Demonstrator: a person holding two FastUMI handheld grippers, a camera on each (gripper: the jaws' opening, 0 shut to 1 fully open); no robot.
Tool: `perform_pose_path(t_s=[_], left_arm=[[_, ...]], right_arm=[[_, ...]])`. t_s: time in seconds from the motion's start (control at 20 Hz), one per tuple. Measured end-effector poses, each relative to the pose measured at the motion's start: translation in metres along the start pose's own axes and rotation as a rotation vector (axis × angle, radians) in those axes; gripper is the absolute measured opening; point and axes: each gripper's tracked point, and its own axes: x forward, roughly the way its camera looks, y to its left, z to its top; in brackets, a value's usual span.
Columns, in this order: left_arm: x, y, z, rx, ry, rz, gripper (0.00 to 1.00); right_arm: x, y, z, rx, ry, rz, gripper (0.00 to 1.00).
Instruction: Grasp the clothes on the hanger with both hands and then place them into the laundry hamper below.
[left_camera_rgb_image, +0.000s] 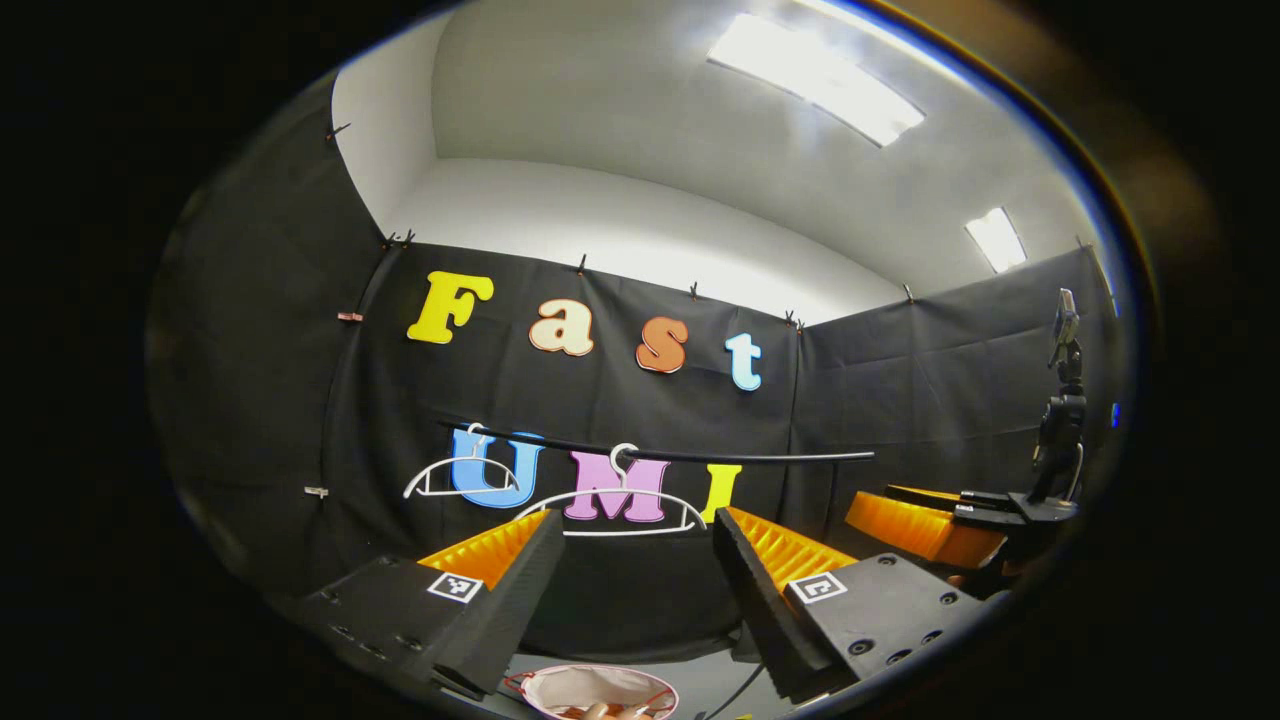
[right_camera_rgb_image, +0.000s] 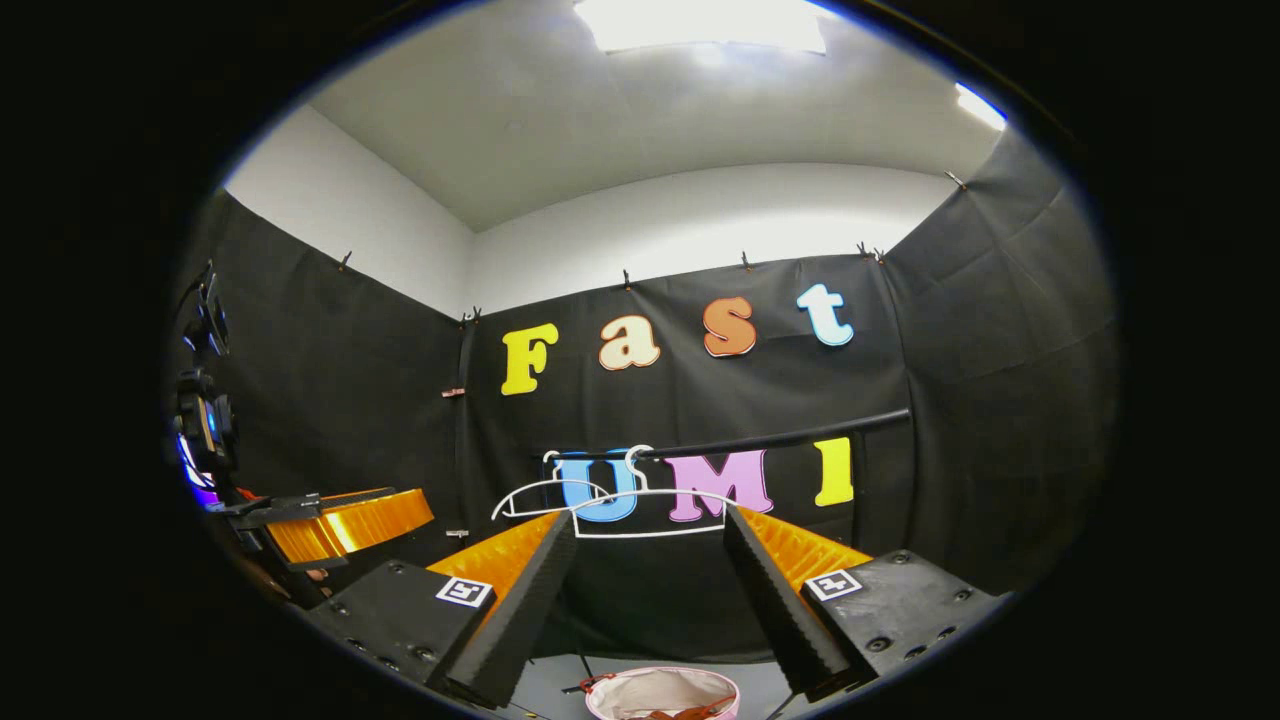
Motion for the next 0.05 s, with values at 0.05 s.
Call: perform_pose_path(t_s=[0.05], left_arm=[[0.0013,-0.0016,-0.0014,-0.004,0.002,0.001,0.95]], right_arm=[[0.0,0.0004,0.0002,-0.005,-0.001,0.002,1.0]])
